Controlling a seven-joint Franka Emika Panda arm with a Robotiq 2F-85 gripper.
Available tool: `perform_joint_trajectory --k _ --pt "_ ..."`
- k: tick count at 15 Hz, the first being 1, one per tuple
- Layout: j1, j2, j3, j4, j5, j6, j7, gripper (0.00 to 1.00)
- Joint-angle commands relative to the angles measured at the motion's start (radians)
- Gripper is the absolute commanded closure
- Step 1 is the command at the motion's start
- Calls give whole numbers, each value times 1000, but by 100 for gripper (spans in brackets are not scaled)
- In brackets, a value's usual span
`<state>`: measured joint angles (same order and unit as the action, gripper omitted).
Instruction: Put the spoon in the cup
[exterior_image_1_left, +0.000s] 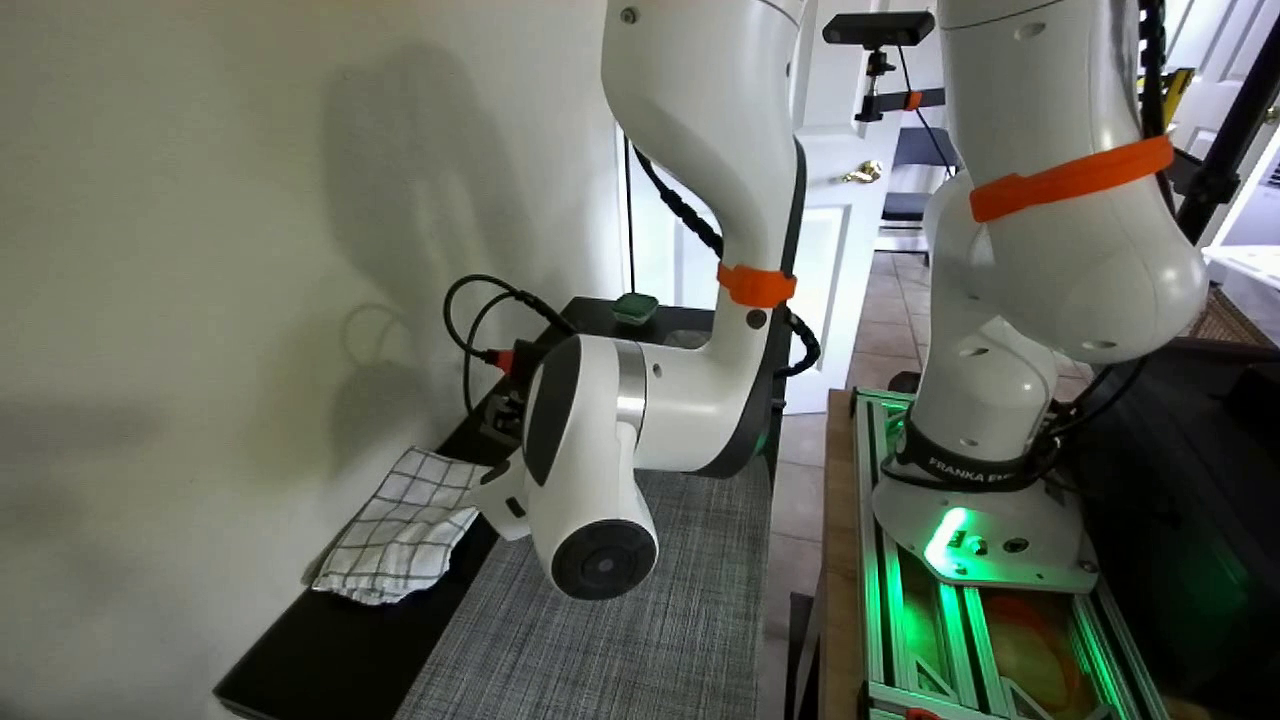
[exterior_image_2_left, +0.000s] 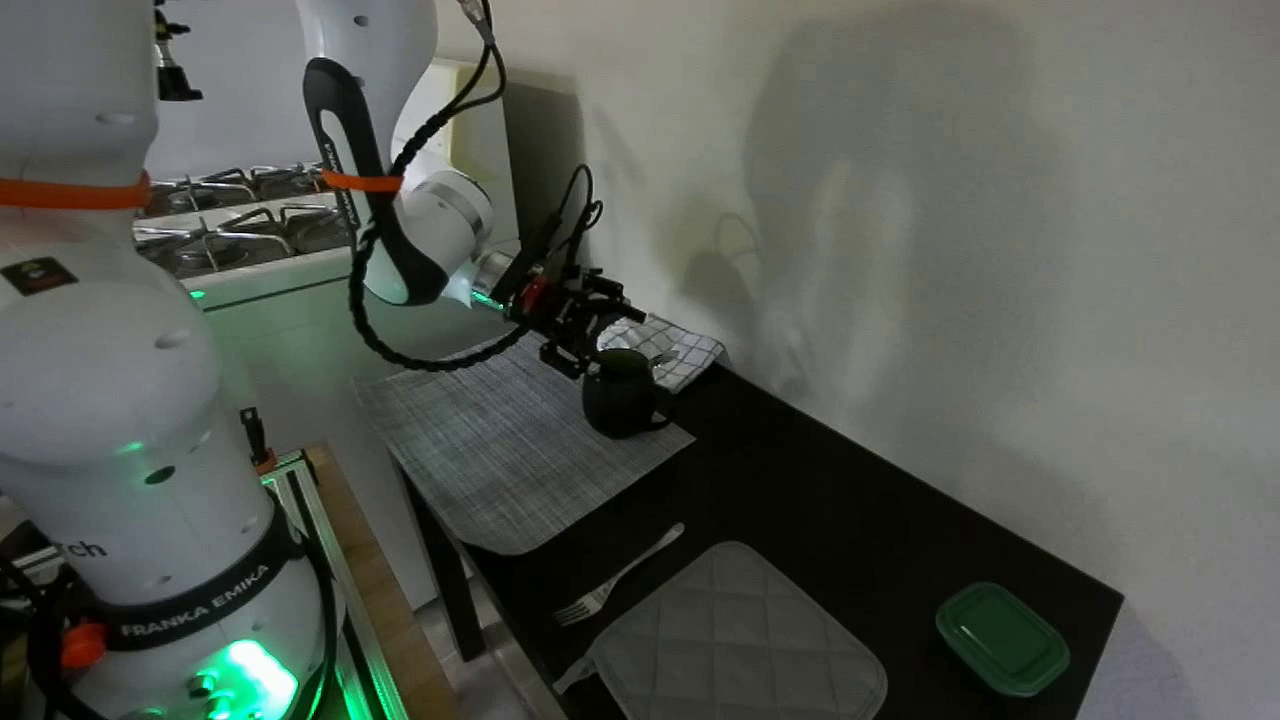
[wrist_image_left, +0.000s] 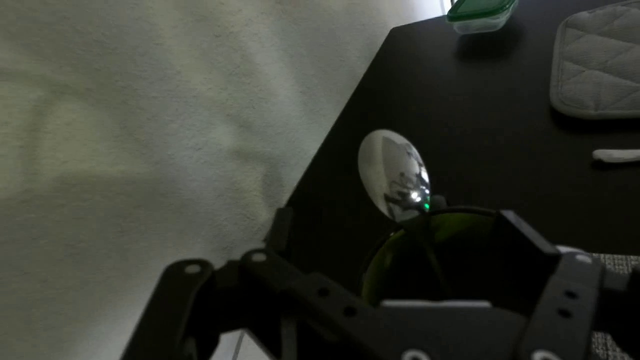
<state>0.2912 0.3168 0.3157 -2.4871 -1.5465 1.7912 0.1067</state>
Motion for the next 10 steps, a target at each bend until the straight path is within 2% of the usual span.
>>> perform_joint_trajectory --k 1,4,10 --pt "-47 -71 -7 -11 49 83 -9 0" --pt "-87 -107 -31 5 86 152 -12 1" --pt "-167 -264 -85 5 355 422 -150 0"
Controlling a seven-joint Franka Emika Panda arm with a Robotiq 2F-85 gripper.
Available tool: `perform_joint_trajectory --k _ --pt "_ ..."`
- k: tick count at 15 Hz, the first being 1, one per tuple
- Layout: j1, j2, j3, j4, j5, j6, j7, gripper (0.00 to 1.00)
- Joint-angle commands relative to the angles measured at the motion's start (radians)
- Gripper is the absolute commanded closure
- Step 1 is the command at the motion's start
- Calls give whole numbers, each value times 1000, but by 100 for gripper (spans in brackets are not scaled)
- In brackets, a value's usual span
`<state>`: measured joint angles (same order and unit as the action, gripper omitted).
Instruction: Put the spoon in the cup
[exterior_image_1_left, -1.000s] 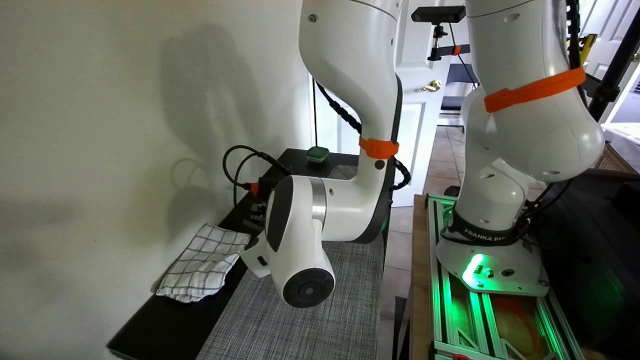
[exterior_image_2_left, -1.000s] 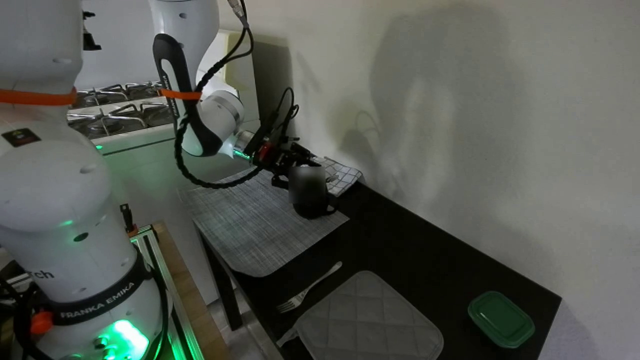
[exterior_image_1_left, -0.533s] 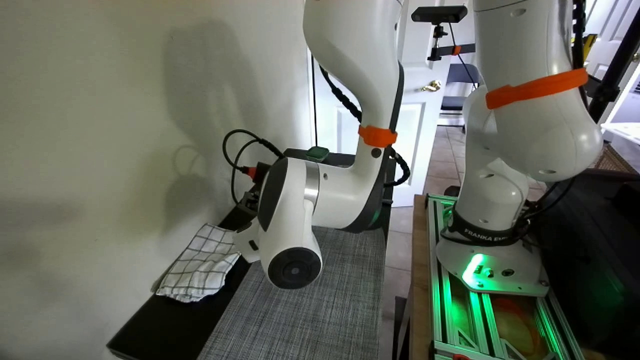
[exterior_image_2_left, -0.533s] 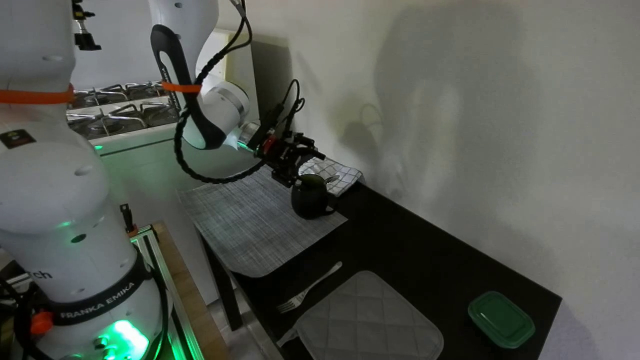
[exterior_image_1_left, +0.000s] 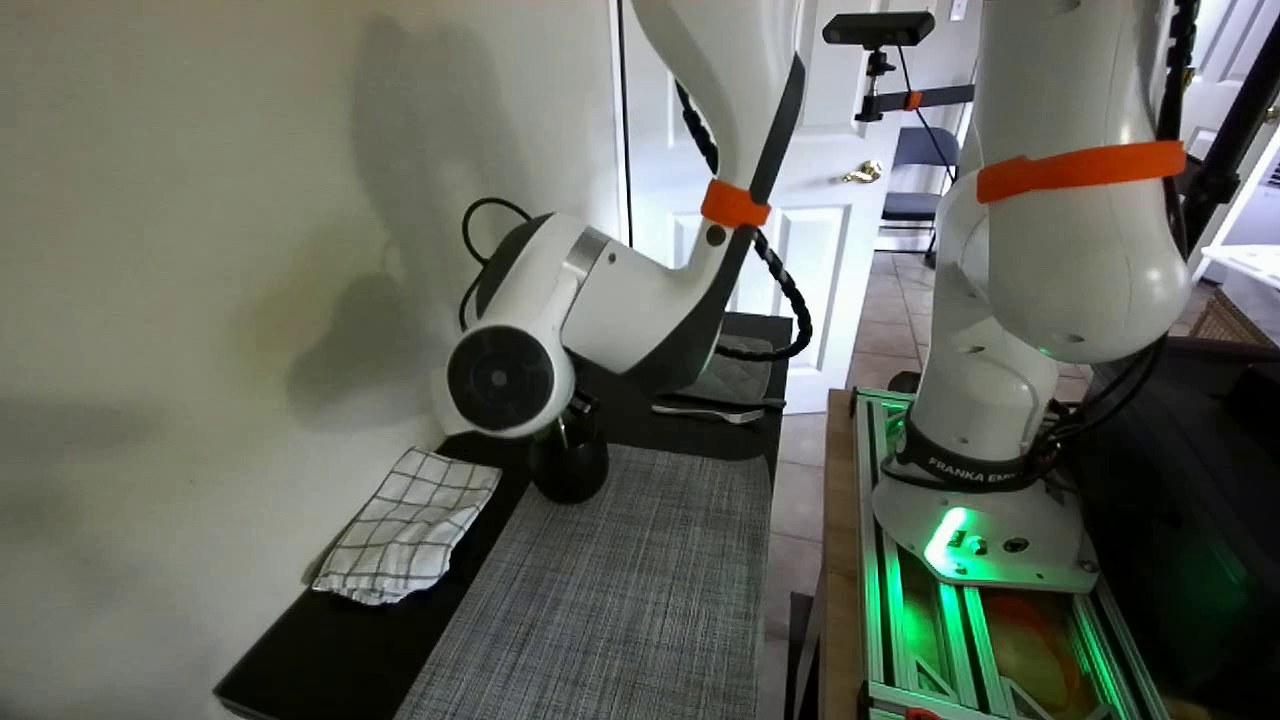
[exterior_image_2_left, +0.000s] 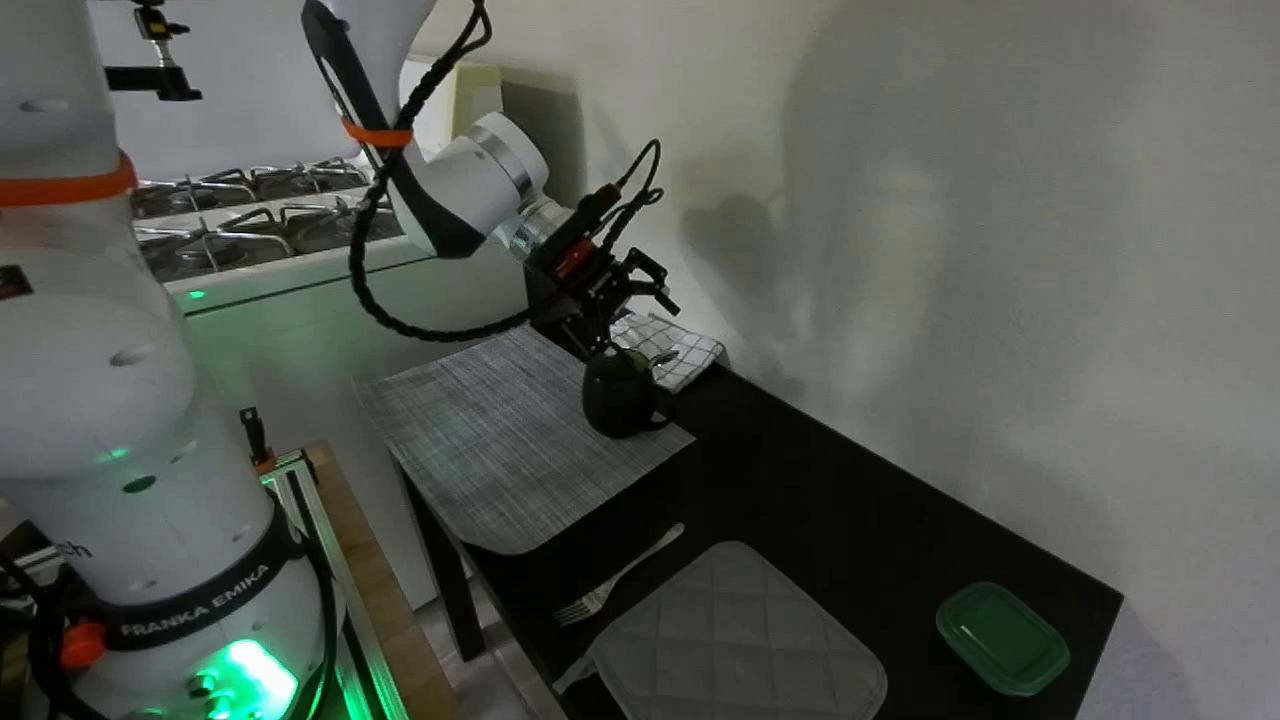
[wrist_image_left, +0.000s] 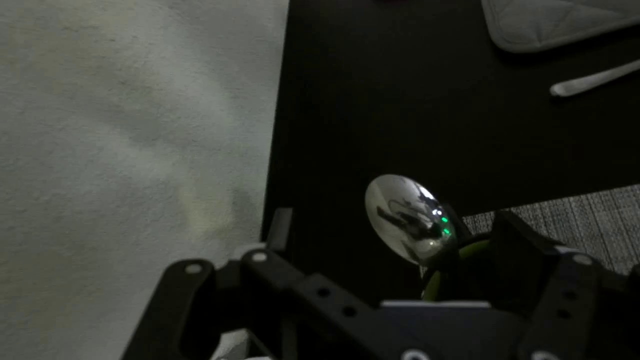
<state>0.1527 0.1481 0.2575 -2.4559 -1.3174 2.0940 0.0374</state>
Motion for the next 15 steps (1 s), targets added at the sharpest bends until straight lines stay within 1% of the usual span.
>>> perform_joint_trajectory --k 1,3,6,11,15 --pt "-35 -121 -39 -27 182 156 -111 0" --pt "-49 -168 -71 -37 302 219 -175 0" --pt "-64 -232 -123 -55 505 268 -286 0" --pt "-68 -322 -201 -85 868 273 -474 0" --pt "-58 -385 -259 -109 1144 261 -595 0"
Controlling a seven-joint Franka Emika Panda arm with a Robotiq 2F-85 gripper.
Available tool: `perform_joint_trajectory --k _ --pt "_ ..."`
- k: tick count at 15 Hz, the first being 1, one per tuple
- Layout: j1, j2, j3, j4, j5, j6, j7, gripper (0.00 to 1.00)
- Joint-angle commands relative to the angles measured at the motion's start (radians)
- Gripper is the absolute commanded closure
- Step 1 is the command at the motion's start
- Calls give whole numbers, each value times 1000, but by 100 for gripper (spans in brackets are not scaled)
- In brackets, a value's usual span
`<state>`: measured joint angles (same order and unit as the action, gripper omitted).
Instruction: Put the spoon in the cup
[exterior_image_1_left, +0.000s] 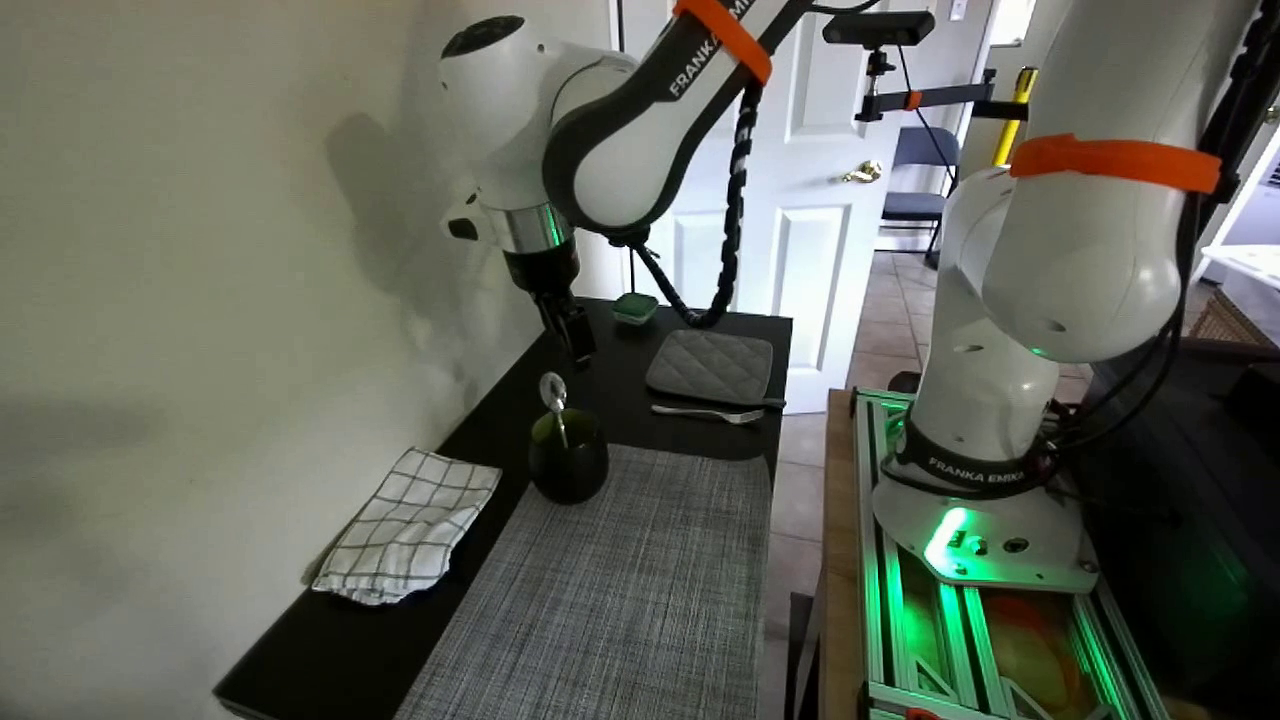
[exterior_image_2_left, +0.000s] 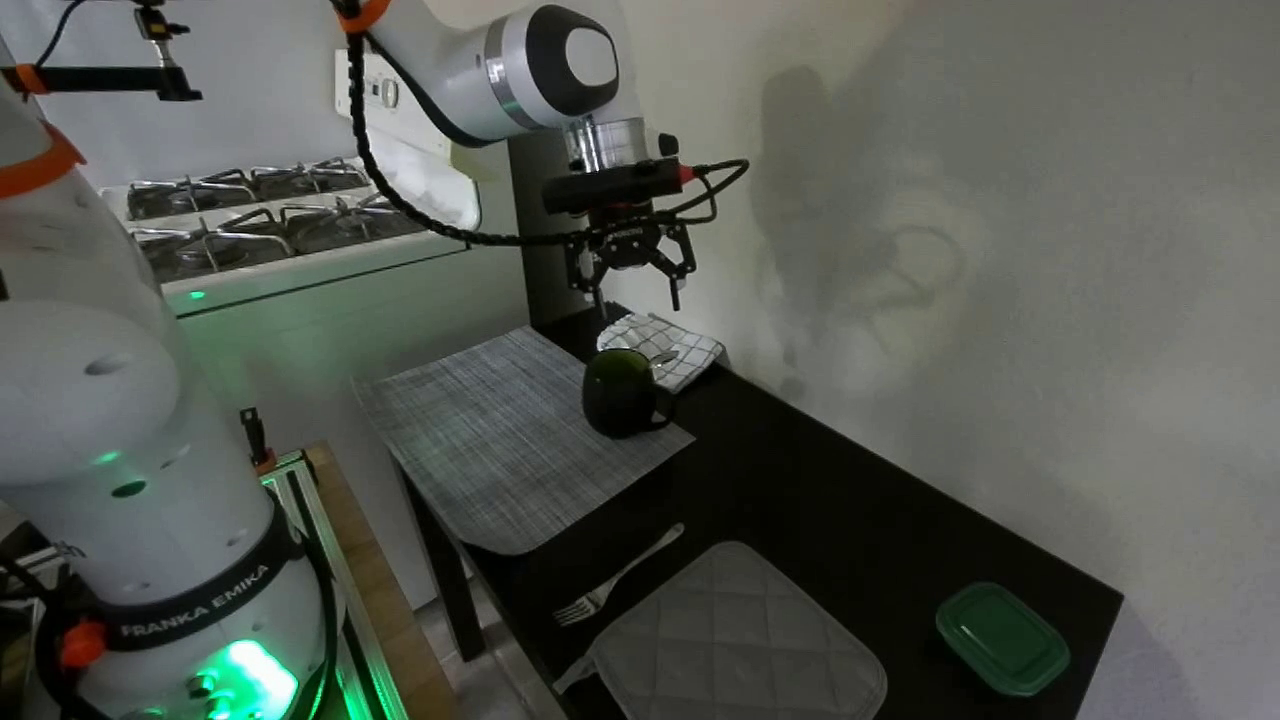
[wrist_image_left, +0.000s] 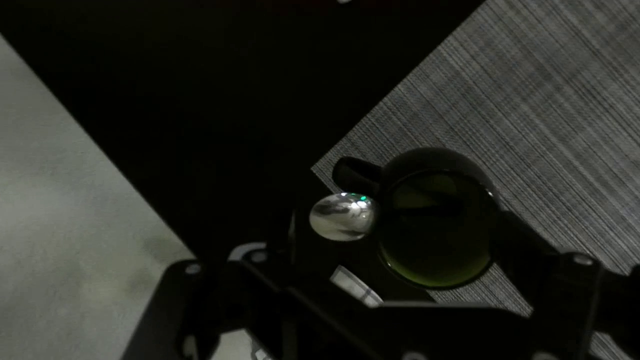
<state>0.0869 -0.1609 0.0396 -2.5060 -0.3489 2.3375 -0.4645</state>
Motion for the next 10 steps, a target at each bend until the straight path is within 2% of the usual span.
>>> perform_joint_trajectory --k 1,3,6,7,8,10 --pt "11 -92 -58 -70 237 22 -120 0" --pt "15 -116 -90 -87 350 34 -163 0" --pt "11 -149 -118 -105 439 32 -194 0" --pt "8 -158 -122 -109 448 29 -190 0" --pt "2 -107 -104 -56 397 -2 -163 0" --pt "1 -112 -107 -57 400 -2 -164 0"
